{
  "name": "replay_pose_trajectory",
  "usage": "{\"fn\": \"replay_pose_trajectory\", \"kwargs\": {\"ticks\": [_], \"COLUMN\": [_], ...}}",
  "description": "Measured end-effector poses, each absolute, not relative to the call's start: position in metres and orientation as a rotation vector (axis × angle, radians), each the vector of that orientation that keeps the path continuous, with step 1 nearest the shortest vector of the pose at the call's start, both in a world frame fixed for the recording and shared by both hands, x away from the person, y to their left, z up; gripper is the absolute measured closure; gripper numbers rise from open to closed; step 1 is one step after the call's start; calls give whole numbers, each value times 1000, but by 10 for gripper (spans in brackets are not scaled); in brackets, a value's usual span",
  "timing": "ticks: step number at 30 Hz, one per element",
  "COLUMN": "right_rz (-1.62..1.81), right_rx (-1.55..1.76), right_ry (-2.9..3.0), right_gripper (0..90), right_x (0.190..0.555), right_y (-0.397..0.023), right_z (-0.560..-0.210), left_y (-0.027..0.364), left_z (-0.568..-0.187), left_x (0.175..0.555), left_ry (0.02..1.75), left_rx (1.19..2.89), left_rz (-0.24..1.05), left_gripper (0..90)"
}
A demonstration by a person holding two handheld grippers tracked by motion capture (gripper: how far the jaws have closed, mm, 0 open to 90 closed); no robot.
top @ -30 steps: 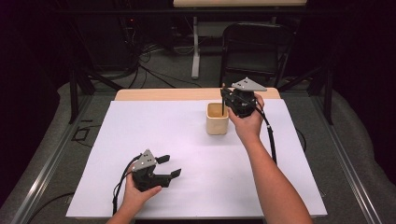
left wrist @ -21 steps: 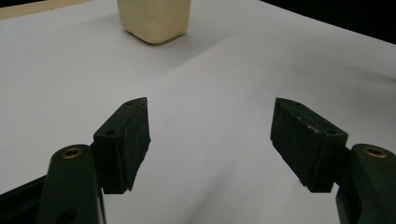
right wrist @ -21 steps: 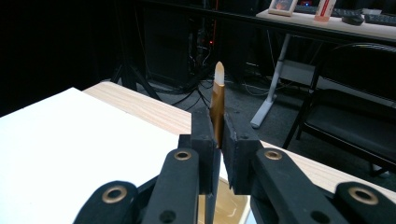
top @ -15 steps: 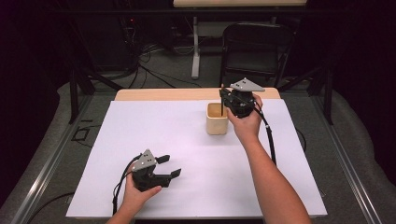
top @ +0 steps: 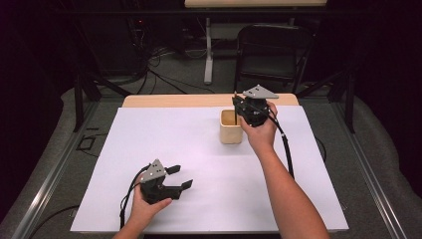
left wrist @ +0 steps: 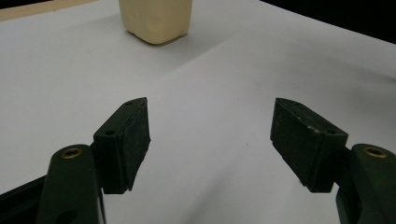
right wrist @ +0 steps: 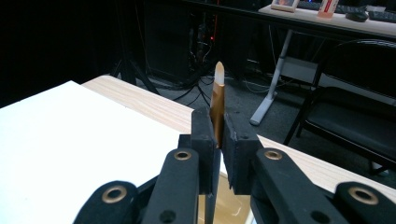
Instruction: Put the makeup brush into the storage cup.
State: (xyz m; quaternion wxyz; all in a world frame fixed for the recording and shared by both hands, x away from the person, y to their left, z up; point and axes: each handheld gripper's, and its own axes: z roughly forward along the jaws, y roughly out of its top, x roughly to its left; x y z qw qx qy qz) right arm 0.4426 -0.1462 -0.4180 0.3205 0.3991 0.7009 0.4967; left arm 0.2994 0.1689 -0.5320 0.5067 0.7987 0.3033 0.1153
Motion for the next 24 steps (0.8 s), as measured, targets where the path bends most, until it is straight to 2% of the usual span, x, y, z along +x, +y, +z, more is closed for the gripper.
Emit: {"fn": "replay_pose_trajectory", "kwargs": {"ticks": [22, 24], "right_rz": [1285, 1280], "right_rx": [1074, 1097], "right_ry": [1871, 1879], "right_gripper": [833, 834], "right_x": [444, 443], "right_y": [-142, -141], "right_z": [-436, -449], "left_y": [169, 169], "left_z": [-532, -532], "left_x": [299, 299], "left_ry": [734, 733], "left_rx": [1923, 1923], "left_rz": [276, 276], "left_gripper": [286, 286]}}
